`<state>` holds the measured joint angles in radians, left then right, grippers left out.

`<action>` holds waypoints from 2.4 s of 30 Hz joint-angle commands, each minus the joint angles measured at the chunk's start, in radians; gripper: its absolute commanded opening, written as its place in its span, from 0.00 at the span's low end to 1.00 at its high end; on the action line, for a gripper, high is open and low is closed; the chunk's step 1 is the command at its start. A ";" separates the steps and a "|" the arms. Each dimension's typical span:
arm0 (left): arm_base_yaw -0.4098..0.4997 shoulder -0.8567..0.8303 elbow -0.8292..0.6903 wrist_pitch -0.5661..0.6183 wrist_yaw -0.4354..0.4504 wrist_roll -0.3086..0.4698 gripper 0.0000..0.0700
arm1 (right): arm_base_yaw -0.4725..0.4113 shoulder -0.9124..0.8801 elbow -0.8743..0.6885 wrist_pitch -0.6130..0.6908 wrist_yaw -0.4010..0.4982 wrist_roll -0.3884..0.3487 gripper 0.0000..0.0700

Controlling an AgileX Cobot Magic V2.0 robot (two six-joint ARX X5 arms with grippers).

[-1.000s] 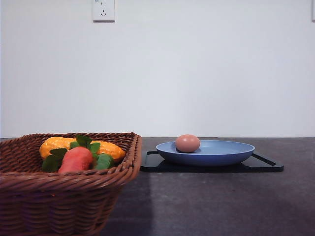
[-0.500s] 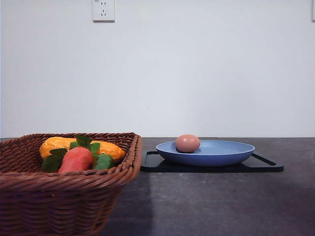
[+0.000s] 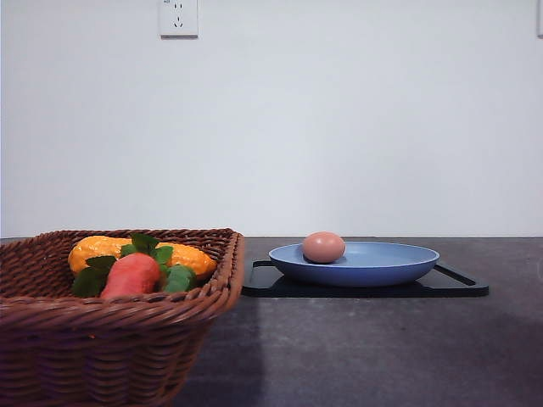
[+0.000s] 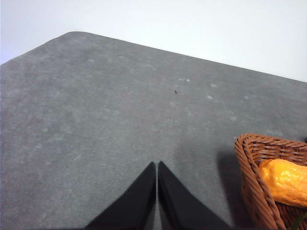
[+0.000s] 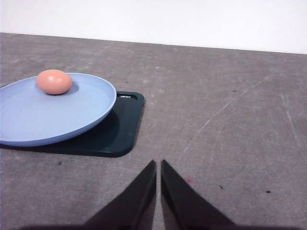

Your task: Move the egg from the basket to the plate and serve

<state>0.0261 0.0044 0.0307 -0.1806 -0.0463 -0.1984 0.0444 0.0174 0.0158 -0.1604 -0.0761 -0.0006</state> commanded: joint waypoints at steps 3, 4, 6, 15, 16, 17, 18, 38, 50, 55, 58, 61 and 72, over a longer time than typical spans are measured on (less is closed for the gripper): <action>0.002 -0.002 -0.027 -0.005 0.005 -0.001 0.00 | 0.000 -0.001 -0.006 0.011 0.001 0.012 0.00; 0.002 -0.002 -0.027 -0.005 0.005 -0.001 0.00 | 0.000 -0.001 -0.006 0.010 0.001 0.012 0.00; 0.002 -0.002 -0.027 -0.005 0.005 -0.001 0.00 | 0.000 -0.001 -0.006 0.011 0.001 0.012 0.00; 0.002 -0.002 -0.027 -0.005 0.005 -0.001 0.00 | 0.000 -0.001 -0.006 0.011 0.001 0.012 0.00; 0.002 -0.002 -0.027 -0.005 0.006 -0.001 0.00 | 0.000 -0.001 -0.006 0.011 0.001 0.012 0.00; 0.002 -0.002 -0.027 -0.005 0.006 -0.001 0.00 | 0.000 -0.001 -0.006 0.010 0.001 0.012 0.00; 0.002 -0.002 -0.027 -0.006 0.006 -0.001 0.00 | 0.000 -0.001 -0.006 0.011 0.001 0.012 0.00; 0.002 -0.002 -0.027 -0.006 0.005 -0.001 0.00 | 0.000 -0.001 -0.006 0.011 0.001 0.012 0.00; 0.002 -0.002 -0.027 -0.005 0.005 -0.001 0.00 | 0.000 -0.001 -0.006 0.011 0.001 0.012 0.00; 0.002 -0.002 -0.027 -0.005 0.005 -0.001 0.00 | 0.000 -0.001 -0.006 0.011 0.001 0.012 0.00; 0.002 -0.002 -0.027 -0.005 0.005 -0.001 0.00 | 0.000 -0.001 -0.006 0.011 0.001 0.012 0.00; 0.002 -0.002 -0.027 -0.005 0.005 -0.001 0.00 | 0.000 -0.001 -0.006 0.011 0.001 0.012 0.00; 0.002 -0.002 -0.027 -0.005 0.005 -0.001 0.00 | 0.000 -0.001 -0.006 0.011 0.001 0.012 0.00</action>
<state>0.0261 0.0044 0.0307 -0.1806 -0.0463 -0.1984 0.0444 0.0174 0.0158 -0.1604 -0.0761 0.0044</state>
